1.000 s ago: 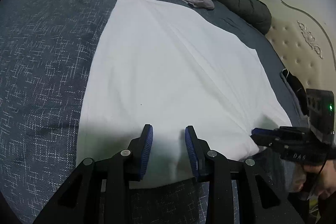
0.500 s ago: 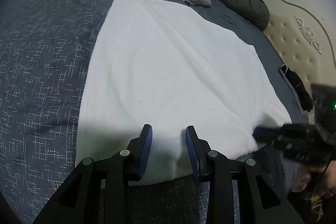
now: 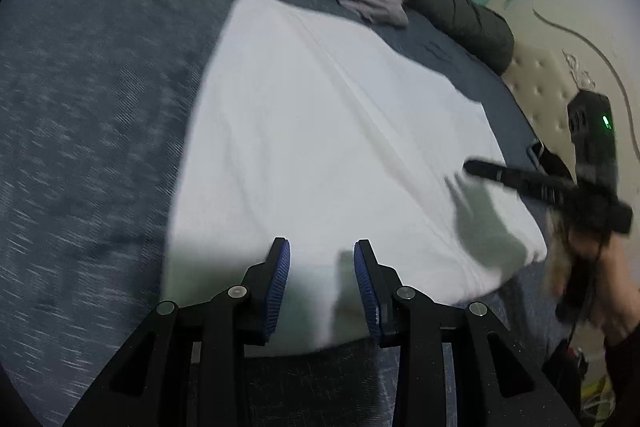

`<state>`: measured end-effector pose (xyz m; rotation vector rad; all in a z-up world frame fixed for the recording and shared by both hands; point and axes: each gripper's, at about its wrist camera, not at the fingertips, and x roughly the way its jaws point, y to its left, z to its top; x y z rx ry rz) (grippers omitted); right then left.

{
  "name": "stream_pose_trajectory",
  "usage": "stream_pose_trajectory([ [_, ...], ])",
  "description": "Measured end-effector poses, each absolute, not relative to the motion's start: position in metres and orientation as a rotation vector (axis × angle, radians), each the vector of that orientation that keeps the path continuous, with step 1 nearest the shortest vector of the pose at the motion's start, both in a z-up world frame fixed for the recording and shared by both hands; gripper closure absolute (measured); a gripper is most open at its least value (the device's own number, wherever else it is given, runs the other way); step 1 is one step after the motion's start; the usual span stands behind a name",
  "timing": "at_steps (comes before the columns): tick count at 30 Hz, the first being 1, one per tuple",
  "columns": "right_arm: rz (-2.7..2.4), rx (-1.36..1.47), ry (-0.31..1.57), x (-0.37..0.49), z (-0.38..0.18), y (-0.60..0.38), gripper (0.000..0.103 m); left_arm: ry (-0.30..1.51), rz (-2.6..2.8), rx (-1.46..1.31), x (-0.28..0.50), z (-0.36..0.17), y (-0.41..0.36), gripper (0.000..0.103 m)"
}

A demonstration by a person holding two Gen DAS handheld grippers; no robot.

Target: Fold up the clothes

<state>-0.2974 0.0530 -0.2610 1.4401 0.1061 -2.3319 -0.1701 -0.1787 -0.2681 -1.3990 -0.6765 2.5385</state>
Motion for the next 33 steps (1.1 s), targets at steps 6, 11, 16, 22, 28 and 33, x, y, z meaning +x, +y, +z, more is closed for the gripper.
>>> stream_pose_trajectory([
  [6, -2.350, 1.282, 0.233, -0.366, -0.243, 0.061, 0.062, -0.800, 2.533, -1.394, -0.174, -0.273, -0.200, 0.067],
  [11, -2.326, 1.297, 0.291, -0.413, -0.237, 0.074, 0.062, -0.782, 2.530, -1.407, -0.181, -0.278, -0.197, 0.067],
  [16, -2.299, 1.373, 0.390, -0.450, -0.254, 0.064, 0.062, -0.765, 2.530, -1.412, -0.184, -0.279, -0.189, 0.067],
  [22, -2.286, 1.383, 0.475, -0.472, -0.272, 0.051, 0.062, -0.747, 2.520, -1.428, -0.188, -0.286, -0.185, 0.067],
  [28, -2.211, 1.375, 0.511, -0.477, -0.283, 0.043, 0.070, -0.740, 2.518, -1.426, -0.187, -0.288, -0.185, 0.067],
  [33, -2.178, 1.345, 0.492, -0.470, -0.285, 0.043, 0.088, -0.725, 2.525, -1.429, -0.187, -0.288, -0.183, 0.067],
])
